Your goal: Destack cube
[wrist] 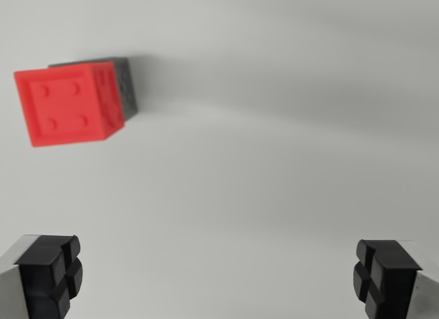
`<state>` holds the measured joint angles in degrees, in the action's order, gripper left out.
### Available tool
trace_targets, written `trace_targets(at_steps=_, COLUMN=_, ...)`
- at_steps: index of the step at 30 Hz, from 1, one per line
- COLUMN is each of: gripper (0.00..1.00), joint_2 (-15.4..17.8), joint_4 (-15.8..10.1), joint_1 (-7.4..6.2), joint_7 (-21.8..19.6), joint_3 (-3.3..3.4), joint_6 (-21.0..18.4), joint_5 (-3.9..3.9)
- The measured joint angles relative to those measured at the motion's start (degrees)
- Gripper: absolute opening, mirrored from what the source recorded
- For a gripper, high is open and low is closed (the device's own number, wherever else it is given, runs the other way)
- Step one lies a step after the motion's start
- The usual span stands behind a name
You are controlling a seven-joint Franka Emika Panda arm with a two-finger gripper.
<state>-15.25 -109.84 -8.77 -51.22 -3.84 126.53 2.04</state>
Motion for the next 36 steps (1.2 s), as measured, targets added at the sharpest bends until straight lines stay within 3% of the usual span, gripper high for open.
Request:
trace_targets(at_steps=13, gripper=1.0, joint_2=-4.41, joint_4=2.81, joint_1=-3.53, joint_7=-1.44, joint_3=-0.69, joint_6=0.73, joint_5=0.2)
trace_targets(at_steps=28, gripper=1.0, joint_2=-10.76, joint_4=7.97, joint_1=-8.12, joint_7=-2.78, joint_3=-1.11, joint_6=1.01, joint_5=0.35)
trace_targets(at_steps=36, gripper=1.0, joint_2=-13.29, joint_4=7.74, joint_1=-8.66, joint_7=-2.89, joint_3=-0.82, joint_6=3.8, joint_5=0.37)
